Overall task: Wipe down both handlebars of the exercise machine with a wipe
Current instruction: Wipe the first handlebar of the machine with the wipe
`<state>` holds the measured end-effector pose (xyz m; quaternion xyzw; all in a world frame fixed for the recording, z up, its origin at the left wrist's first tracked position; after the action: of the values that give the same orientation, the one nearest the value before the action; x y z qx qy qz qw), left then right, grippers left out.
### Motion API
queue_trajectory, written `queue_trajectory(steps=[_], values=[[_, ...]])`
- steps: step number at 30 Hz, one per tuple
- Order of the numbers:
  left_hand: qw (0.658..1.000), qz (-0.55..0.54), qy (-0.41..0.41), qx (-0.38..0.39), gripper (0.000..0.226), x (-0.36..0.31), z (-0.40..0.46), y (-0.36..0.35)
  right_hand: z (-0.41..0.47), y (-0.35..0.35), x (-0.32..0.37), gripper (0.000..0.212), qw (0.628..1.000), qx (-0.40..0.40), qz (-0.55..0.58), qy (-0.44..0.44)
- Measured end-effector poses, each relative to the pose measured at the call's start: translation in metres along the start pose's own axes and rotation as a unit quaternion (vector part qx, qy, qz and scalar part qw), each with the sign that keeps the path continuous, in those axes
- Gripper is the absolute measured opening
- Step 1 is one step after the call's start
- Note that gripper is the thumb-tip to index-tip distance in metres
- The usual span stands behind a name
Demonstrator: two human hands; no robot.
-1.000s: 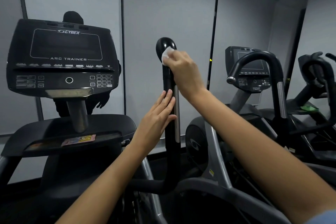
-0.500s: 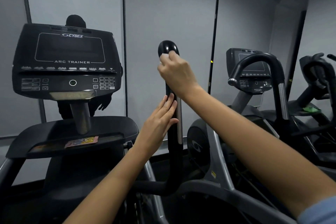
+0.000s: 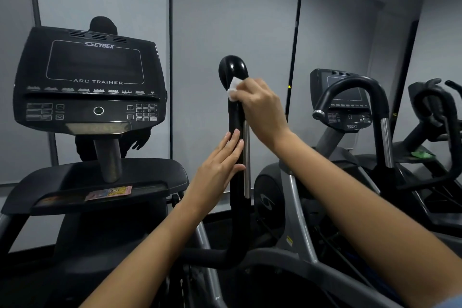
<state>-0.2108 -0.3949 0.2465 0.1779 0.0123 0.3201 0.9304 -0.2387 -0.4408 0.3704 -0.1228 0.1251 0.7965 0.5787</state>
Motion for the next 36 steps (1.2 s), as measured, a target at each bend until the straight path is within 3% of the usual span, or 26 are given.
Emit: queue_trajectory(steps=[5,12,18,22,25,28,30,36], values=[[1.000,0.011,0.000,-0.002,0.052,-0.001,0.000,0.001,-0.037,0.011,-0.004,0.012,0.996,-0.008,0.082,-0.027],[1.000,0.014,-0.006,-0.010,0.051,-0.002,0.001,0.002,0.008,-0.004,-0.067,0.013,0.946,-0.085,0.170,-0.264],[1.000,0.001,-0.006,-0.015,0.048,-0.003,-0.001,0.003,-0.041,0.001,-0.048,0.015,0.956,-0.023,0.175,-0.235],[1.000,-0.021,-0.003,-0.017,0.052,-0.005,-0.002,0.005,-0.063,-0.013,-0.078,0.008,0.886,0.007,0.242,-0.396],[1.000,-0.022,0.000,-0.016,0.053,-0.003,-0.002,0.005,-0.055,-0.042,-0.093,0.016,0.765,0.009,0.353,-0.539],[1.000,-0.023,0.003,-0.016,0.051,-0.002,-0.002,0.004,-0.042,-0.066,-0.081,0.020,0.665,0.044,0.452,-0.593],[0.999,-0.023,0.002,-0.022,0.050,-0.002,-0.003,0.004,-0.041,-0.067,-0.074,0.023,0.650,0.046,0.484,-0.585],[0.999,-0.034,0.007,-0.020,0.052,-0.002,-0.003,0.003,-0.064,-0.058,-0.067,0.025,0.681,0.138,0.455,-0.557]])
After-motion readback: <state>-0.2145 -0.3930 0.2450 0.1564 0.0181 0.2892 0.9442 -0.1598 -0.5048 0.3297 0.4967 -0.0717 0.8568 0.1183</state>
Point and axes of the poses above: each hand's wrist, its own z-axis towards the middle knuckle, its own y-axis out of the back of the hand, x = y × z, the point moved 10 cm from there along z, towards the middle knuckle, and after that the axes turned 8 degrees about -x, right-handed, at the moved point
